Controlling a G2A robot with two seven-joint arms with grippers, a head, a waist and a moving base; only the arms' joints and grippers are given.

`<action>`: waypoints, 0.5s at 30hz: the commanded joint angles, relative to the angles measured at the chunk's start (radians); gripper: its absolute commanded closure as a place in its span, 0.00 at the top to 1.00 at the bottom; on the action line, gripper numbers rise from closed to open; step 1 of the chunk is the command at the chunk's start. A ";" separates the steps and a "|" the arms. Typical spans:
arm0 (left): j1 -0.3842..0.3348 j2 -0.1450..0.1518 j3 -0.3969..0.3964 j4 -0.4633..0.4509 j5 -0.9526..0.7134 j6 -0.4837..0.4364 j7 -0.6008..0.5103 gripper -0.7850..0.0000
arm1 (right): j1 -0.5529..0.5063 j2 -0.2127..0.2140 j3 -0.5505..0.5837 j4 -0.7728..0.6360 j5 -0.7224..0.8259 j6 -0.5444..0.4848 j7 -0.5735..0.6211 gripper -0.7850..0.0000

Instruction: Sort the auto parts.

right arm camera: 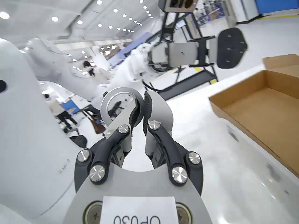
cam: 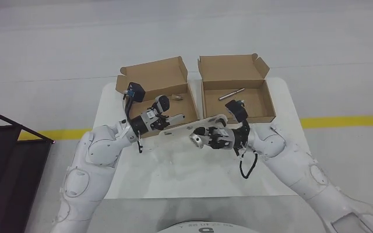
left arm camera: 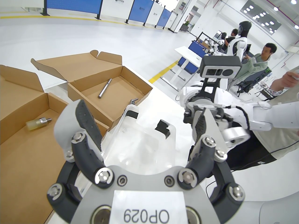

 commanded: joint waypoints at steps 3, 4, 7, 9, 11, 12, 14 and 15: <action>0.000 0.000 0.000 0.000 0.000 0.000 0.000 1.00 | 0.071 -0.001 -0.058 0.032 0.246 0.012 0.131 0.00; 0.000 0.000 0.000 0.000 0.000 0.000 0.000 1.00 | 0.084 -0.001 -0.066 0.039 0.265 0.019 0.138 0.00; 0.000 0.000 0.000 0.000 0.000 0.000 0.000 1.00 | 0.109 0.000 -0.086 0.058 0.293 0.024 0.142 0.00; 0.000 0.000 0.000 0.000 0.000 0.000 0.000 1.00 | 0.118 0.002 -0.097 0.066 0.313 0.022 0.140 0.00; 0.000 0.000 0.000 0.000 0.000 0.000 0.000 1.00 | 0.127 0.005 -0.102 0.073 0.317 0.018 0.137 0.00; 0.000 0.000 0.000 0.000 0.000 0.000 0.000 1.00 | 0.130 0.007 -0.105 0.075 0.317 0.015 0.134 0.00; 0.000 0.000 0.000 0.000 0.000 0.000 0.000 1.00 | 0.135 0.011 -0.109 0.076 0.317 0.009 0.127 0.00; 0.000 0.000 0.000 0.000 0.000 0.000 0.000 1.00 | 0.136 0.013 -0.111 0.075 0.318 0.004 0.123 0.00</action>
